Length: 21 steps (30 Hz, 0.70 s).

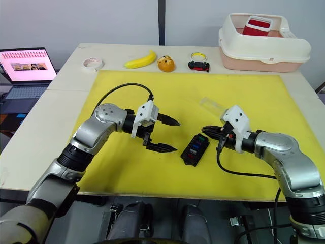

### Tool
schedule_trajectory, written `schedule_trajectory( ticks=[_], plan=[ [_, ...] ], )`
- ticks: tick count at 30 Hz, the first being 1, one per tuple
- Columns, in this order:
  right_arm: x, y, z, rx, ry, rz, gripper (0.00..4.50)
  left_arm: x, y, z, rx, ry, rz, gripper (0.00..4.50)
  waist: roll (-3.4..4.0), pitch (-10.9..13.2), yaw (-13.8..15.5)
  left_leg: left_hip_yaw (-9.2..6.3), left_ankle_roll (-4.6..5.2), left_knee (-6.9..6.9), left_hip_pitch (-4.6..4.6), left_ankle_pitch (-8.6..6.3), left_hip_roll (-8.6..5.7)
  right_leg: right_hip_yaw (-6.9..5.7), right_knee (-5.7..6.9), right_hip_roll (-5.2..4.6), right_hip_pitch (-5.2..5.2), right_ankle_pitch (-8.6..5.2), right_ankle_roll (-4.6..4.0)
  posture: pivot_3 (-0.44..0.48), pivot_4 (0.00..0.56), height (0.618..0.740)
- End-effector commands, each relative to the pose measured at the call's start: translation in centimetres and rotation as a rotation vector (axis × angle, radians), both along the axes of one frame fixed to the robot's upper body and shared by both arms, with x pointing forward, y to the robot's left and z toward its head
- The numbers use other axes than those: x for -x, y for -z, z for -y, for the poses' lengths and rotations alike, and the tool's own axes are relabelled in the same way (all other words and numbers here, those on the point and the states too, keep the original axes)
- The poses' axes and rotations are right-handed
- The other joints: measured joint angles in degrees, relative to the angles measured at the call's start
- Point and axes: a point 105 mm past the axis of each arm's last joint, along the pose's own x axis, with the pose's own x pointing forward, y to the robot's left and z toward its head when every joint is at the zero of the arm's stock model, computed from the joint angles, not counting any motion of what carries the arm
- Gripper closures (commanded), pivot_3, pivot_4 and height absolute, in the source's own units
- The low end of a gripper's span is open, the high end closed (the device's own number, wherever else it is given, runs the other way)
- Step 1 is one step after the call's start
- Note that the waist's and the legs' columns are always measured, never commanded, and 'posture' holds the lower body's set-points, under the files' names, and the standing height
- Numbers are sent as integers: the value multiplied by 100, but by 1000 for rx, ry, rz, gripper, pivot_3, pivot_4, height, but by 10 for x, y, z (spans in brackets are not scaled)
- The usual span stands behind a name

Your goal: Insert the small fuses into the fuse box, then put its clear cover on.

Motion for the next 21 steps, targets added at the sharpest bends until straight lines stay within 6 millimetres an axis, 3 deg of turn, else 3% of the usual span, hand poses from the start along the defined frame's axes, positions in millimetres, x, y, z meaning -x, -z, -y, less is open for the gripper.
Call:
schedule_trajectory(
  ticks=[1,21],
  plan=[
    [-2,-5,0,4,-4,32,4500,0,-14,0,28,5,53,53,0,0,0,0,0,0,0,0,0,0,0,0,0,0,0,0,150,740],
    [3,0,-6,-5,-15,19,4500,-1,-15,1,30,0,56,53,0,0,-1,0,-1,1,0,0,0,0,0,0,0,0,0,0,150,740]
  ],
)
